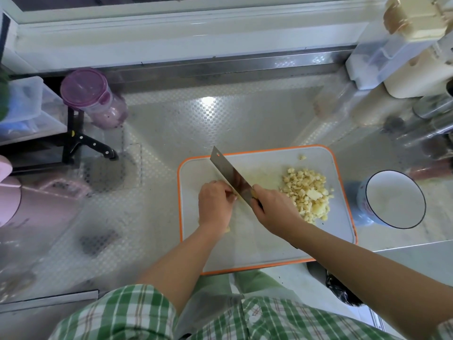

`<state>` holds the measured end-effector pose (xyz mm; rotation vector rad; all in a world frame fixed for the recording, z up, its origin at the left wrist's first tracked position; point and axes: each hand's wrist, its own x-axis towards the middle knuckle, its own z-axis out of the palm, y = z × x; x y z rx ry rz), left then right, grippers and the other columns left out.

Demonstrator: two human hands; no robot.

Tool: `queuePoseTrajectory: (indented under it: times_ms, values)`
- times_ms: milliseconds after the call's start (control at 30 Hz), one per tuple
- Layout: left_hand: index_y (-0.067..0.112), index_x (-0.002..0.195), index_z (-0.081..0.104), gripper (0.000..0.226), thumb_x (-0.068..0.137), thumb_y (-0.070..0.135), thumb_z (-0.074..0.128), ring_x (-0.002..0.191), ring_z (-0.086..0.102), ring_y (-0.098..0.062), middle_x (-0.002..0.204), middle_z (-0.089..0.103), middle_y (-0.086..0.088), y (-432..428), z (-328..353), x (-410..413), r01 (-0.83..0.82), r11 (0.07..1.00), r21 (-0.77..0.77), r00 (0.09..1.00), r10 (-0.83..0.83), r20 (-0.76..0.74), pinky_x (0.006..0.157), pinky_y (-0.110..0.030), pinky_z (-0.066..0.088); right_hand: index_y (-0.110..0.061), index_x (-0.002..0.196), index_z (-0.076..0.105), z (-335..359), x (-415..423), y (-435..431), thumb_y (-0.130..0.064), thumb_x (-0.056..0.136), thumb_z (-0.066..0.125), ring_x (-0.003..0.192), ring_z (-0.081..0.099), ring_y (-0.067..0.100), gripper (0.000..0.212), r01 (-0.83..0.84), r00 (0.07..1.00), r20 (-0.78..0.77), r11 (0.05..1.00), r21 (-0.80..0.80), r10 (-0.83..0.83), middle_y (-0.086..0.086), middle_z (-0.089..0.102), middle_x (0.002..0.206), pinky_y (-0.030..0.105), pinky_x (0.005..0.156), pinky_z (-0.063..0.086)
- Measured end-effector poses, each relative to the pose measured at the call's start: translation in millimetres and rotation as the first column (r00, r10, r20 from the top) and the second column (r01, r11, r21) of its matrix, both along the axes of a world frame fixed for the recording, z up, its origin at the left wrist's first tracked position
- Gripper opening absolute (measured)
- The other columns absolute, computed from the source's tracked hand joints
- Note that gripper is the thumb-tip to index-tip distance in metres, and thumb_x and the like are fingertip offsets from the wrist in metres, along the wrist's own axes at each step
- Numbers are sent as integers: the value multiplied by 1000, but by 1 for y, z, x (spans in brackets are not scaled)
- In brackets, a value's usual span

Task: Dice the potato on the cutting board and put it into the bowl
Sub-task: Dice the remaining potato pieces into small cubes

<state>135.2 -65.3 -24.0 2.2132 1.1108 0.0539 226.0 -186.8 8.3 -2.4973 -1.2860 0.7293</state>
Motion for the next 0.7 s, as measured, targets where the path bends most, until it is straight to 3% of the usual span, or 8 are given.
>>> queuePoseTrajectory:
  times_ms: [300, 400, 467, 533, 633, 700]
  values:
    - [19, 81, 75, 7, 75, 22, 78, 82, 61, -21, 83, 71, 1, 1, -3, 2, 0, 1000, 0, 1000, 0, -2, 75, -33, 47, -17, 86, 33, -10, -4, 10, -23, 98, 41, 61, 44, 29, 16, 8, 999, 40, 1000, 3, -8, -2, 43, 71, 33, 54, 34]
    - [19, 82, 73, 10, 74, 22, 79, 84, 62, -20, 84, 70, 3, 2, -6, 0, 15, 1000, -5, 1000, -15, 1, 78, -30, 47, -16, 84, 35, -10, -3, 7, -23, 98, 45, 63, 52, 35, 18, 97, 995, -16, 990, 99, -96, -2, 43, 67, 34, 53, 33]
    - [18, 81, 69, 14, 72, 20, 79, 86, 60, -22, 85, 68, 1, 3, -4, -1, 31, 999, 11, 999, -31, 17, 77, -30, 45, -16, 81, 36, -5, 1, 6, -20, 96, 51, 56, 48, 32, 21, 194, 980, -86, 961, 196, -180, -5, 39, 58, 34, 50, 31]
    - [18, 86, 65, 20, 72, 20, 78, 91, 55, -25, 89, 64, -2, 6, -1, -2, 91, 994, 64, 996, -91, 4, 76, -34, 44, -15, 76, 35, 1, 9, 4, -17, 94, 54, 49, 40, 27, 27, 291, 954, -144, 920, 262, -261, -5, 37, 52, 36, 47, 29]
    - [19, 98, 61, 30, 72, 17, 75, 98, 50, -24, 98, 54, -4, 12, 4, -1, 267, 951, 157, 963, -267, -19, 68, -35, 45, -8, 78, 43, 5, 26, -5, -20, 94, 53, 54, 52, 31, 22, 411, 906, -214, 877, 248, -365, 13, 56, 59, 43, 52, 41]
    - [20, 101, 63, 34, 70, 15, 74, 98, 51, -24, 100, 52, -4, 17, 5, 0, 354, 916, 187, 934, -355, -31, 64, -33, 45, -5, 82, 46, 5, 34, -14, -21, 94, 53, 59, 55, 31, 21, 445, 890, -218, 866, 229, -400, 15, 60, 65, 44, 57, 44]
